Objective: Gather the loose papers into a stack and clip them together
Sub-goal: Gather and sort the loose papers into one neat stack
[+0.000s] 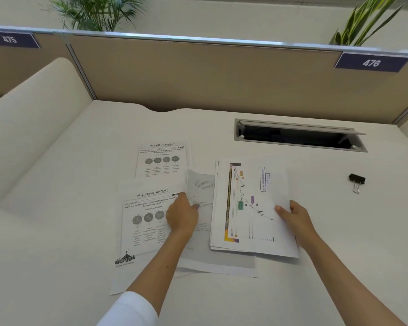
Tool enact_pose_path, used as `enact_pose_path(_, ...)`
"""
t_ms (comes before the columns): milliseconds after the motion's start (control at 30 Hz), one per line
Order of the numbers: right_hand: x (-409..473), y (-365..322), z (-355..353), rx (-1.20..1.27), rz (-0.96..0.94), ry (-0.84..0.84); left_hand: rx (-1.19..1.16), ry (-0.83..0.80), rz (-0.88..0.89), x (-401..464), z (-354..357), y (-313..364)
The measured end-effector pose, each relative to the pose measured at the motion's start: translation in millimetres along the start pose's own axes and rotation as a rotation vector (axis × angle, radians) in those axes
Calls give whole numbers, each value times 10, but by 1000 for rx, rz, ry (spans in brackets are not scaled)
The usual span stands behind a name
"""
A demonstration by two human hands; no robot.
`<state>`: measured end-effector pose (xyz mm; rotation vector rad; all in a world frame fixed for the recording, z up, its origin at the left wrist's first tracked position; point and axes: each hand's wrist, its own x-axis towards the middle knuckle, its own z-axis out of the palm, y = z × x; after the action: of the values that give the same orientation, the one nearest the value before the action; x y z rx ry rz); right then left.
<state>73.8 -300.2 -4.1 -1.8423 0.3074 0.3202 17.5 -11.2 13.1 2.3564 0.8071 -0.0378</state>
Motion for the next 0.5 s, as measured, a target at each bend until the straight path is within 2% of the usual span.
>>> enact_pose_path(233, -72, -26, 44, -7, -33, 24, -155, 277, 195, 137, -434, 261)
enact_pose_path(433, -82, -70, 32, -80, -52, 18, -300, 546, 541, 197, -921, 754)
enact_pose_path(500, -90, -84, 30, -96, -54, 14, -355, 585, 610, 184, -1022, 904)
